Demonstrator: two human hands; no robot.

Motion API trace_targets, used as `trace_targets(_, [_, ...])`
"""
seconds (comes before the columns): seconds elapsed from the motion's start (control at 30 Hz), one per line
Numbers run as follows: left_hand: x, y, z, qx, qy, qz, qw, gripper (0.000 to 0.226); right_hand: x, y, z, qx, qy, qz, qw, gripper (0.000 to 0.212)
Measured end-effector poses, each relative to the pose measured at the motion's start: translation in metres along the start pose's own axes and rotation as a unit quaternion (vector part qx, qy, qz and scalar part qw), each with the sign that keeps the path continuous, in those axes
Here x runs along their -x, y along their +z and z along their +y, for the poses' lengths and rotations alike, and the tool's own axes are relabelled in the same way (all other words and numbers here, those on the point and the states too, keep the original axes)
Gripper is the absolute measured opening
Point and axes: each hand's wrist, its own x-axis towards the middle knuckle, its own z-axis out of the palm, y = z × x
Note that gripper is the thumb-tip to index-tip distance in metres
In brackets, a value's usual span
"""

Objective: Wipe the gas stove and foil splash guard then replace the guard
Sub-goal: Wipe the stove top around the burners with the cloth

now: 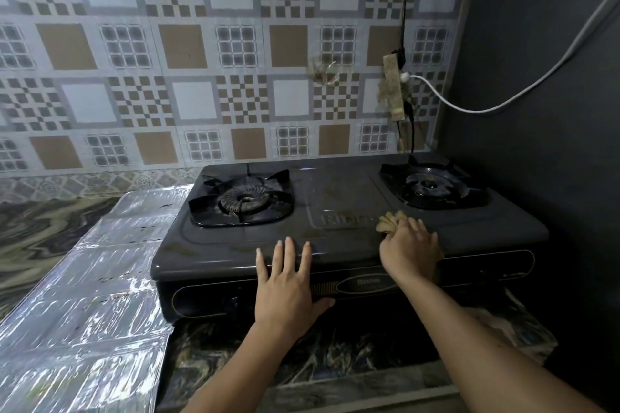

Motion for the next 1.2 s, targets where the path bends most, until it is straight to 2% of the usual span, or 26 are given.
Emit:
trace_targets(0.3, [-0.002, -0.014, -0.011, 0.039, 0.008, -0.033, 0.999, 0.1, 0.02, 0.003, -0.034, -0.031, -0.016, -0.03, 0.999, 0.052])
trace_targets(0.4, [0.002, -0.022, -0.039, 0.054, -0.048, -0.04, 0.997, 0.105, 0.031, 0.01, -0.051, -0.034, -0.026, -0.044, 0.998, 0.053])
trace_targets(0.53, [0.014, -0.018, -0.076, 0.013, -0.117, -0.052, 0.992, 0.111, 0.033, 0.007, -0.057, -0.043, -0.02, -0.058, 0.997, 0.051])
trace_targets(0.67, [0.016, -0.012, -0.076, 0.011, -0.114, -0.041, 0.993, 0.11, 0.036, 0.004, -0.061, -0.042, -0.015, -0.068, 0.997, 0.051])
trace_targets(0.87, [0.017, -0.01, -0.08, 0.007, -0.109, -0.043, 0.993, 0.106, 0.058, 0.015, -0.103, -0.031, -0.072, -0.104, 0.991, 0.054])
trace_targets(0.97, [0.013, -0.018, -0.094, 0.047, -0.105, -0.052, 0.992, 0.103, 0.06, 0.012, -0.11, -0.022, -0.07, -0.116, 0.991, 0.055])
trace_targets(1.07, [0.013, -0.022, -0.12, 0.069, -0.156, -0.038, 0.985, 0.11, 0.059, 0.009, -0.108, -0.018, -0.07, -0.121, 0.99, 0.053])
trace_targets(1.2, [0.019, -0.019, -0.145, 0.049, -0.208, -0.064, 0.975, 0.117, 0.064, 0.008, -0.118, -0.03, -0.101, -0.138, 0.985, 0.05])
